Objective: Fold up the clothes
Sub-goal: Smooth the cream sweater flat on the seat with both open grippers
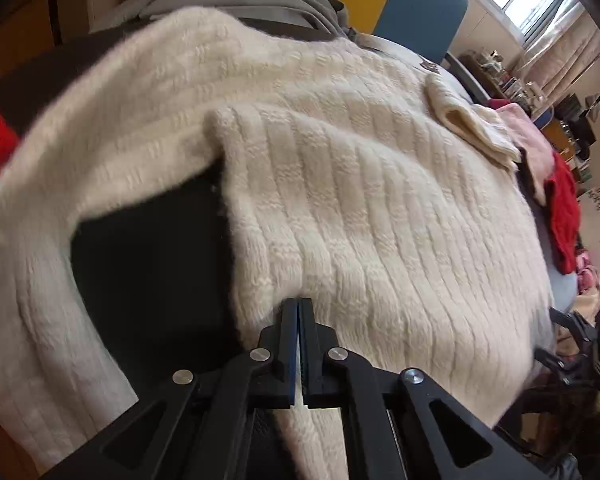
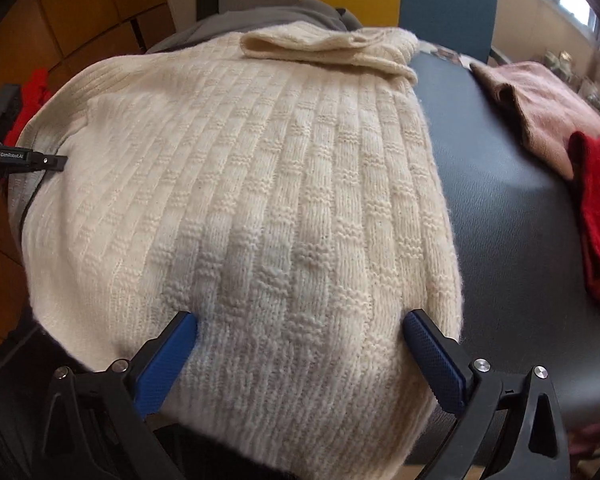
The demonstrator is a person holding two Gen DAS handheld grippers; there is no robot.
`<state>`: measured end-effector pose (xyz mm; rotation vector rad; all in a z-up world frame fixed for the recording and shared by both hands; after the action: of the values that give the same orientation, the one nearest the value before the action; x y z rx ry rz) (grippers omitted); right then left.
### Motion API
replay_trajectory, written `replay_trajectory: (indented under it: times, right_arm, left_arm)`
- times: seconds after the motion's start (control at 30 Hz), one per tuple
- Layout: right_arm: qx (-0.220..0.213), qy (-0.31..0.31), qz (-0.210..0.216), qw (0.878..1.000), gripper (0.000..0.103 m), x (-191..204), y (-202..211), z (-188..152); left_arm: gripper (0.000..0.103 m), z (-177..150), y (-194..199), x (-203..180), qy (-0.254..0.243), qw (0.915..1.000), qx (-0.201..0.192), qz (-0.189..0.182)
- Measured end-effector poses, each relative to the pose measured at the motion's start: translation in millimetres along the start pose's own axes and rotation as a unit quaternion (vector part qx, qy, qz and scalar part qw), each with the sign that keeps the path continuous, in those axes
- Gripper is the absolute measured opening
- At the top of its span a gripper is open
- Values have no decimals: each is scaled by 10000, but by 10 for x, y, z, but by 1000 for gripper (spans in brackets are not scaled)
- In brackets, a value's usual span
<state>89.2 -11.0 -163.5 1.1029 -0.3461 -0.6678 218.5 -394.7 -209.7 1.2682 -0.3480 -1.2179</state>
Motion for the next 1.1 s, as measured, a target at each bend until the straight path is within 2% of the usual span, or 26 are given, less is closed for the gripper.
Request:
replay_trajectory:
  times: [0.17, 0.2, 0.27, 0.3, 0.33, 0.43, 0.6, 0.73, 0.9, 0.97, 1.0, 1.03, 1.1]
  right_arm:
    - [407, 542, 174, 9975, 103, 191, 51, -30]
    - [372, 481, 319, 9976, 103, 169, 97, 15]
    - [230, 389, 500, 9977, 103, 124, 158, 164]
    - [49, 388, 430, 9983, 103, 102, 141, 329]
    - [-132, 388, 360, 9985, 103, 79, 124, 494]
    - [-674, 386, 149, 9969, 103, 12, 77, 989]
    - [-1527, 459, -185, 9870, 103, -57, -30, 1804]
    - [-1617, 1182, -338, 9792, 103, 230, -389, 2262]
    - [-1286, 1466, -342, 9802, 101, 360, -962, 2695]
    - [-1013, 1479, -396, 9830, 69, 316, -1149, 2734]
    - [-1039, 1393, -416, 9839, 51, 250, -1124, 2743]
    - [-1160, 1275, -500, 9838, 15, 155, -1042, 2759]
    - [-1377, 1027, -699, 9827, 17, -76, -872, 2790]
  left_arm:
    - [4, 254, 51, 108, 57, 9997, 16, 242]
    - [8, 299, 111, 69, 133, 9999, -12, -49]
    - [18, 431, 248, -145, 178, 9943, -294, -1010]
    - [18, 493, 317, -212, 113, 9910, -427, -1261]
    - [19, 576, 362, -268, 15, 9897, -575, -1309]
    - [19, 830, 332, -343, -136, 9906, -884, -1034]
    - [20, 1219, -14, -443, -66, 9907, -887, -1032]
    - [20, 1484, -302, -378, 85, 9920, -928, -846]
    - [20, 1751, -617, -162, 472, 9930, -877, -637]
    - [20, 1786, -752, -66, 579, 9938, -754, -573]
    - [20, 1789, -800, -29, 613, 9938, -715, -586]
    - [20, 1778, -804, -14, 598, 9931, -765, -657]
    - [20, 1766, -809, -1, 556, 9925, -813, -727]
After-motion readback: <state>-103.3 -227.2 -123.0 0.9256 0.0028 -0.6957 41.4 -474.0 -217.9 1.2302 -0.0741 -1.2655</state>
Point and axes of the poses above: each gripper's, at about its wrist camera, not at the fingertips, and y roughly against the way its jaws point, x to its left, z to its top, the point moved 4 cm from there along -y, roughly the way its jaws point, and after that the axes turned 8 degrees about -z, right-handed, at the moved point
